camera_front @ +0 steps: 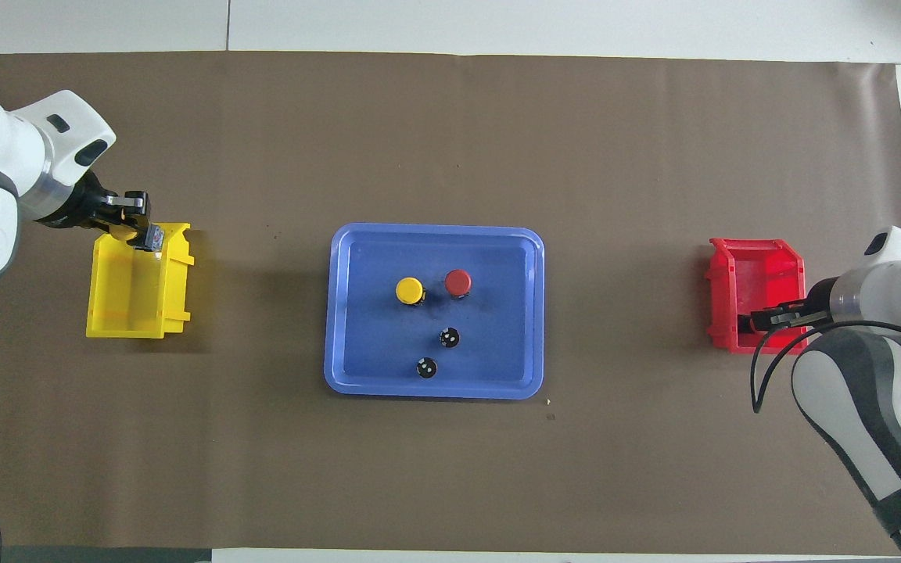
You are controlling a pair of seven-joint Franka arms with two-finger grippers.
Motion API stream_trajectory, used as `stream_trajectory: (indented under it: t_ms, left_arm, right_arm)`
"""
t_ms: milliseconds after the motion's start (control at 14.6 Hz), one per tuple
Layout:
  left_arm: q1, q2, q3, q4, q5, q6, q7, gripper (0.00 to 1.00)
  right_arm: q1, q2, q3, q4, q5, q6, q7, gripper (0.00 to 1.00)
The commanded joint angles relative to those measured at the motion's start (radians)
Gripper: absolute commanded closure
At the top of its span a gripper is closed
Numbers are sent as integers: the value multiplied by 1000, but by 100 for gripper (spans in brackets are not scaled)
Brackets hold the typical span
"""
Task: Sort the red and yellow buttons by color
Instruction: 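Drop the yellow button in the yellow bin while the right gripper reaches, then grasp the second red button with the right gripper and lift it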
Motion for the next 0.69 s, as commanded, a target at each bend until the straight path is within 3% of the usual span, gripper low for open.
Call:
stream_trajectory:
  t_ms: [0,275,480,618]
  left_arm:
    - [41,-25,-15,-63,10,41,49,98]
    - [52,-112,-14,-255,10,122,71,98]
    - [89,-152,-15,-393,10,250,77,98]
    - [89,-146,-15,-430,10,310,75,98]
  right_arm:
    - [23,32,19,212,0,-184,23,30]
    - [324,143,31,456,11,-273,466,29]
    - [504,342,40,713,12,-294,800,29]
    - [579,455,60,769,5,-245,911,29]
